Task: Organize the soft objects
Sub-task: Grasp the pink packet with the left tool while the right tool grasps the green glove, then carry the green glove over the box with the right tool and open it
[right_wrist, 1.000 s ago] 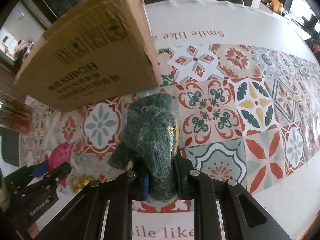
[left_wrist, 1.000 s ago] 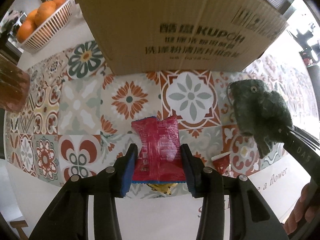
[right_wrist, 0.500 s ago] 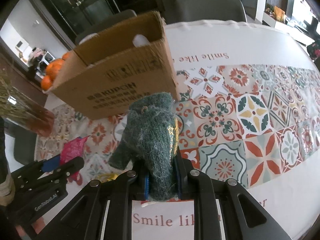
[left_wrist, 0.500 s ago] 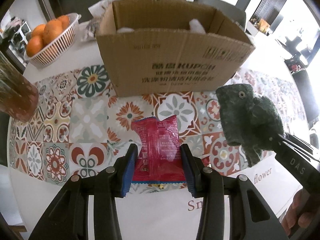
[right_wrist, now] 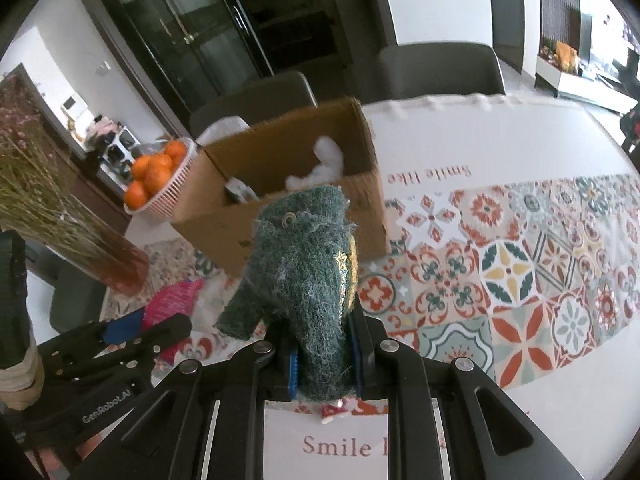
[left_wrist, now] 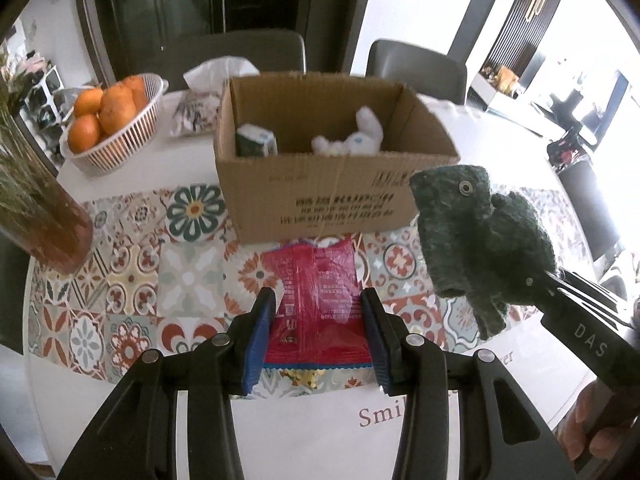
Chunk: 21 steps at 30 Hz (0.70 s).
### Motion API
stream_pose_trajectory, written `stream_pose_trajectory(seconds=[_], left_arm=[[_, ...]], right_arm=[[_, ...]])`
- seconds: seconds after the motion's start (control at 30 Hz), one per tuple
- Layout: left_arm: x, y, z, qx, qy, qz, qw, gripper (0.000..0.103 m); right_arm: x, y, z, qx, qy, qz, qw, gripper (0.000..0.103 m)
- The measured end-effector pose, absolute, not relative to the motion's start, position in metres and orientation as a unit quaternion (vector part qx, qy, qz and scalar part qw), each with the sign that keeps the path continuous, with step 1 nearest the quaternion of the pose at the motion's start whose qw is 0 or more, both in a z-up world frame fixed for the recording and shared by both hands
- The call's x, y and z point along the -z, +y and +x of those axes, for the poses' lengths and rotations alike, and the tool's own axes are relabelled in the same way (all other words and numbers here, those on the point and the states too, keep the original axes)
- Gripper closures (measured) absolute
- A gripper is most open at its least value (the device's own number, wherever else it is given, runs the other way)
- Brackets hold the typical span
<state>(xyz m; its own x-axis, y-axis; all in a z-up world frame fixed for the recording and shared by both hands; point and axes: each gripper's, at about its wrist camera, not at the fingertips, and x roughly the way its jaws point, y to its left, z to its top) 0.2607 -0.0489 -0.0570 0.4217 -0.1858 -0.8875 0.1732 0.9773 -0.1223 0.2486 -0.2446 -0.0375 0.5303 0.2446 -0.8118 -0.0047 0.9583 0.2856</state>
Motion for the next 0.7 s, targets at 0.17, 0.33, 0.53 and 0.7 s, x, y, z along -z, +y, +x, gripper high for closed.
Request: stream_pose_trajectory(seconds=[0.17,0.33,0.53,0.7], left_arm=[[0.035,-0.047,0.262,0.107,0.503,-0.003,0.857,0.086],[0.017,-0.046,0.271,0.118,0.492,-0.008,0.863,0.100],[0.018,-0.046,0.281,0.120,0.493,-0.002,0.862,0.100],[0.020,-0.045,0.288,0.122,0.496,-0.006,0.860,0.100]], right_arm=[[0.019,-0.241,0.251,-0.080,0.459,0.125,0.876,0.083],[0.005,-0.237,0.259,-0.086,0.443,0.126,0.883,0.083],[0.000,-0.234,0.269,-0.091,0.438,0.125,0.885,0.083],[-0.001,-0.232,0.277,-0.095,0.437,0.121,0.886,0.083]])
